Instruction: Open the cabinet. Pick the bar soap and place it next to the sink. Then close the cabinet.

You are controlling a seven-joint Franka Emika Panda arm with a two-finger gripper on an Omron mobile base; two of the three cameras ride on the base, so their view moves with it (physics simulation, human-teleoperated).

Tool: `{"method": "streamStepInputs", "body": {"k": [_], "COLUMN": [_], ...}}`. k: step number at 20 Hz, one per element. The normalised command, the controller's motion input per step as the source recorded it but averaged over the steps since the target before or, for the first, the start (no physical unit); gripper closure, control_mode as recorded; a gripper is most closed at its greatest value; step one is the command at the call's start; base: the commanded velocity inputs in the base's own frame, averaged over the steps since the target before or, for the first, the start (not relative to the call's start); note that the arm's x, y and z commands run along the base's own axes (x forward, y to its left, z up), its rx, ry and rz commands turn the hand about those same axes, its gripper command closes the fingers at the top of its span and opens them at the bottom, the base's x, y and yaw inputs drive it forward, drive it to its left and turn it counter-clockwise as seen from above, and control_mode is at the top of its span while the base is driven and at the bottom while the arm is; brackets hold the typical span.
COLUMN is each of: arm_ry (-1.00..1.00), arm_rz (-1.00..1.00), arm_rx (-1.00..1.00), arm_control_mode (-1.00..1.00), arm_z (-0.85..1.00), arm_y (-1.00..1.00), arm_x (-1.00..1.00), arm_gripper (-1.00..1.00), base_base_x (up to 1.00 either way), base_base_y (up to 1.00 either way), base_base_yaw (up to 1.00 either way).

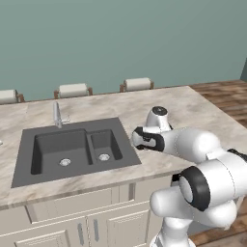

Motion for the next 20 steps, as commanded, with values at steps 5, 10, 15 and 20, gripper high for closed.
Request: {"method": "streamStepInputs", "body": {"k": [5, 10, 15, 20], "arm_ry": [0.01, 0.01, 0.00, 0.00], "arm_rz": [-0.02, -0.02, -0.01, 0.00], "arm_rx": [0.00, 0.00, 0.00, 0.00], "arm_control_mode": [-1.00, -1.00, -1.00, -1.00], "arm_z": [-0.36, -0.38, -0.26, -0.07], "arm_y": [0.00, 0.00, 0.00, 0.00], "arm_x": [0.36, 0.34, 0.10, 0.00], "arm_gripper": [1.00, 1.00, -1.00, -1.00], "base_base_x": [0.00, 0.00, 0.00, 0.00], "base_base_y": [0.00, 0.00, 0.00, 0.00], "base_base_yaw": [0.00, 0.00, 0.00, 0.00]}}
